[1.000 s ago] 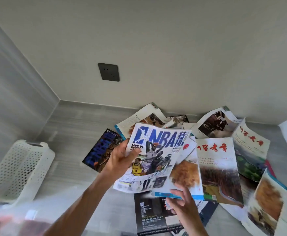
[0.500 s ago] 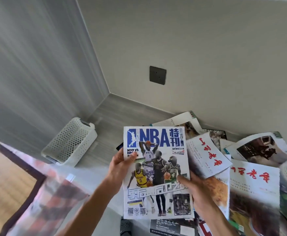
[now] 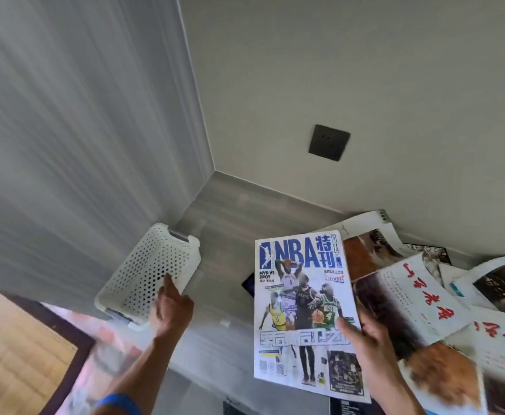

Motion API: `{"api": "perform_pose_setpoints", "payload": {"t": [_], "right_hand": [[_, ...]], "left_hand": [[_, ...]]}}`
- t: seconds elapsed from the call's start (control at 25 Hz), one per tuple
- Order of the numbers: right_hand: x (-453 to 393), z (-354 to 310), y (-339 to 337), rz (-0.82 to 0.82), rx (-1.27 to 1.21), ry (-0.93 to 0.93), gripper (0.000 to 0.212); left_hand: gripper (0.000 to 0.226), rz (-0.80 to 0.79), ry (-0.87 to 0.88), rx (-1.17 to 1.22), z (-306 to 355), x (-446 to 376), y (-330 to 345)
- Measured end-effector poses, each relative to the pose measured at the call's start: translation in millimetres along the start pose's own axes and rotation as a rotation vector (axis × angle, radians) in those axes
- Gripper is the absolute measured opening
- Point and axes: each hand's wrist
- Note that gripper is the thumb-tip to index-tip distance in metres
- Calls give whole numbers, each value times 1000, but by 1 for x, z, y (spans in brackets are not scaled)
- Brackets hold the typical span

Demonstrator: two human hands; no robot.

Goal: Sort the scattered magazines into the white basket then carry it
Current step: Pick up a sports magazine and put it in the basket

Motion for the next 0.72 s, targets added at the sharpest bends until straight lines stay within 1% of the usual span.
{"api": "perform_pose_setpoints", "payload": {"t": [0.12,0.2,0.28,0.32,0.4,0.44,0.48,0.52,0.56,0.6,0.64,0.68,0.72], "right_hand": [[-9,7,22,92,22,28,36],[-9,8,35,113,28,13,41],[-10,6,41,134,-5,-7,41],[-11,5,42,141,-51,0,39],[-15,0,41,144,-141,32,38],[-18,-5,40,145,-168,39,38],[-21,-13,39,139,-186,39,37],[-26,-20,38,132,-197,40,37],[-33,-29,38,121,-213,35,38],[-40,-38,39,107,-231,27,40],[-48,-49,39,75,-249,15,41],[-57,-60,42,32,-241,7,42],[-67,-74,48,-18,-197,3,41]], "left_hand": [[37,-29,162,-117,0,-17,9],[31,-8,237,-146,19,-23,10],[34,-53,326,-66,43,-32,16],[41,-128,351,9,58,-39,20],[58,-377,333,187,93,-56,21],[60,-486,360,214,110,-65,21],[56,-537,408,237,125,-73,22],[47,-547,443,320,135,-78,21],[37,-557,433,484,140,-79,19],[33,-583,367,686,144,-77,13],[34,-630,287,865,143,-74,8],[34,-672,242,1003,140,-73,3],[35,-660,240,1082,137,-75,-3]]}}
Point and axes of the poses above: each hand's wrist, its own x-axis away from the middle knuckle, its own y-axis out of the palm, z = x × y, and after that the axes turned 11 degrees about y, right-handed
